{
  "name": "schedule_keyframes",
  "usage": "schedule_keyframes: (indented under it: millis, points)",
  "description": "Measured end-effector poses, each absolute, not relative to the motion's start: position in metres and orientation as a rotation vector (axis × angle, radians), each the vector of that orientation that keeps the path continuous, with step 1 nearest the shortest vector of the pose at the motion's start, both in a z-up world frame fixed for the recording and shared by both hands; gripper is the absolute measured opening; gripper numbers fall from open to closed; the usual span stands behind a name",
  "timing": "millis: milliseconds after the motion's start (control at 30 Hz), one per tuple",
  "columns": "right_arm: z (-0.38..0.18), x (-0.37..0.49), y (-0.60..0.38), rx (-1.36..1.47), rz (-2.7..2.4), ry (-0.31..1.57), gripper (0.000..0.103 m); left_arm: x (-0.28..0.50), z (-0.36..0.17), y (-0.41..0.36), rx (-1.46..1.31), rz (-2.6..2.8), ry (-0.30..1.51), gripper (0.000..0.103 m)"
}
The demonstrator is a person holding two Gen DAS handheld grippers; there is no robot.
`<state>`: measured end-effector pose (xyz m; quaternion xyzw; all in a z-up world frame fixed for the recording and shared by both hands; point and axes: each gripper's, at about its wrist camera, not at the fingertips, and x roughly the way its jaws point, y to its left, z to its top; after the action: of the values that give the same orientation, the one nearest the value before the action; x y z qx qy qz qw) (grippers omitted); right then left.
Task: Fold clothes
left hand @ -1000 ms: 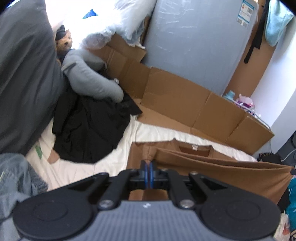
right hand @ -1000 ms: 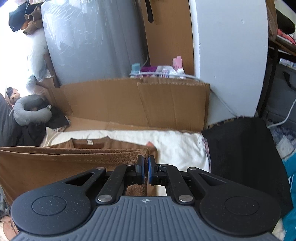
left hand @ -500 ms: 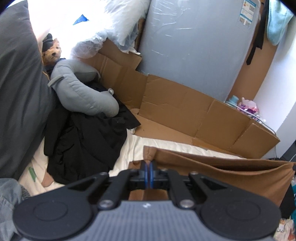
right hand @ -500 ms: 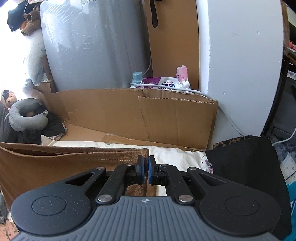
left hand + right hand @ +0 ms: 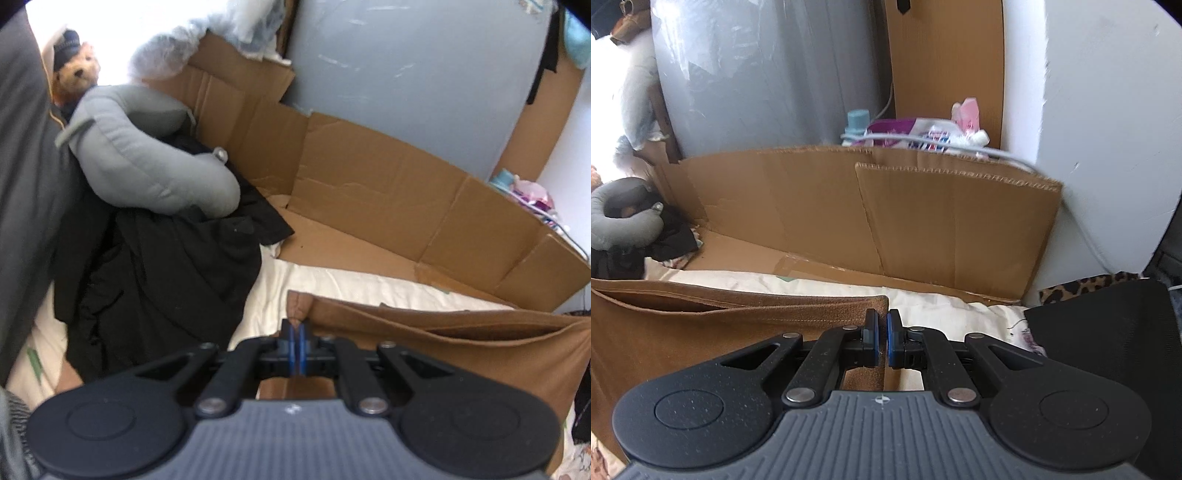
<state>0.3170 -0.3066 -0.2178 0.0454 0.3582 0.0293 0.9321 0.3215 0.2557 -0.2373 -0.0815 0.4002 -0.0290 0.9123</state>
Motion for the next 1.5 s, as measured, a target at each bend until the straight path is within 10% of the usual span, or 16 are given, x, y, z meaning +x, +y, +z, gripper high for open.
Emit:
schedule_keyframes:
  millis: [1500]
  points:
    - [-0.321, 0.454, -0.295, 0.069, -0.007, 0.879, 0.002, 0.444, -0.323, 0.243, -0.082, 0.036, 0.999, 0.003]
